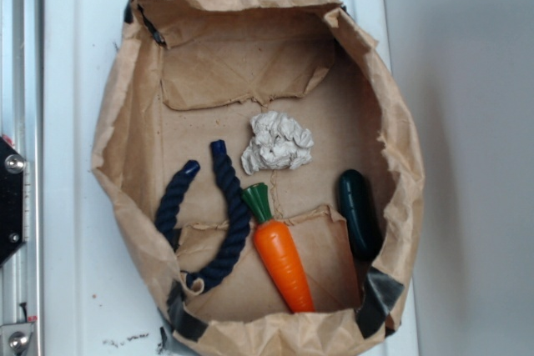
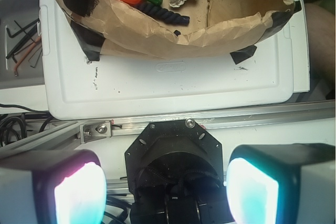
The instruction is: Grab the blue rope.
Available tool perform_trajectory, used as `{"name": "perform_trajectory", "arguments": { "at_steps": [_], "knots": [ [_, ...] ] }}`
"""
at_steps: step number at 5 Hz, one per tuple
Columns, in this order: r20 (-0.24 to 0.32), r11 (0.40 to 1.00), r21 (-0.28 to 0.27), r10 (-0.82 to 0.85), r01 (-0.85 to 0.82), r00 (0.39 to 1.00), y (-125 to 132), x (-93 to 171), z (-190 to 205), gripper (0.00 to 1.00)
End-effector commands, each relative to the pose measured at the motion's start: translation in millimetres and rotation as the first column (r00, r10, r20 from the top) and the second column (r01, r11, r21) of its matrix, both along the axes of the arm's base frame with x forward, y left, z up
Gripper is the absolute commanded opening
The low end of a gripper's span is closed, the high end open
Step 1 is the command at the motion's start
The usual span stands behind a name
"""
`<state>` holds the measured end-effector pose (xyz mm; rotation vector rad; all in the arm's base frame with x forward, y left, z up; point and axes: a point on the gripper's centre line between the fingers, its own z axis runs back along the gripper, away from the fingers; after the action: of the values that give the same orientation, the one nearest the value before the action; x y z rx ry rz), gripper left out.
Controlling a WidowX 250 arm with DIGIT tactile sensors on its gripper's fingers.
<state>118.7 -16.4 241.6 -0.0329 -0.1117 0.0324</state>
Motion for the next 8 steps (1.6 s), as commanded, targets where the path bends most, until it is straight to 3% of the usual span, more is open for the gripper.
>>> {"name": "perform_trajectory", "arguments": {
  "at_steps": [1,2,3,4,5,6,7,8],
  "knots": [
    [0.000,1.000,0.000,0.000,0.000,1.000,0.0,0.0,0.0,1.00],
    [-0.012,0.979,-0.069,0.190,-0.191,0.982,-15.5,50.0,-12.3,1.00],
    [0.005,0.958,-0.061,0.282,-0.281,0.959,-21.9,91.8,-27.1,1.00],
    [0.005,0.891,-0.137,0.439,-0.434,0.899,-19.1,127.3,-43.7,1.00],
    [-0.009,0.821,-0.208,0.542,-0.532,0.840,-4.7,150.2,-57.6,1.00],
    [-0.005,0.759,-0.242,0.622,-0.604,0.783,14.6,162.7,-72.7,1.00],
    [0.004,0.705,-0.291,0.677,-0.647,0.736,14.8,170.2,-88.3,1.00],
    [0.004,0.705,-0.291,0.677,-0.647,0.736,14.8,170.2,-88.3,1.00]
  ]
}}
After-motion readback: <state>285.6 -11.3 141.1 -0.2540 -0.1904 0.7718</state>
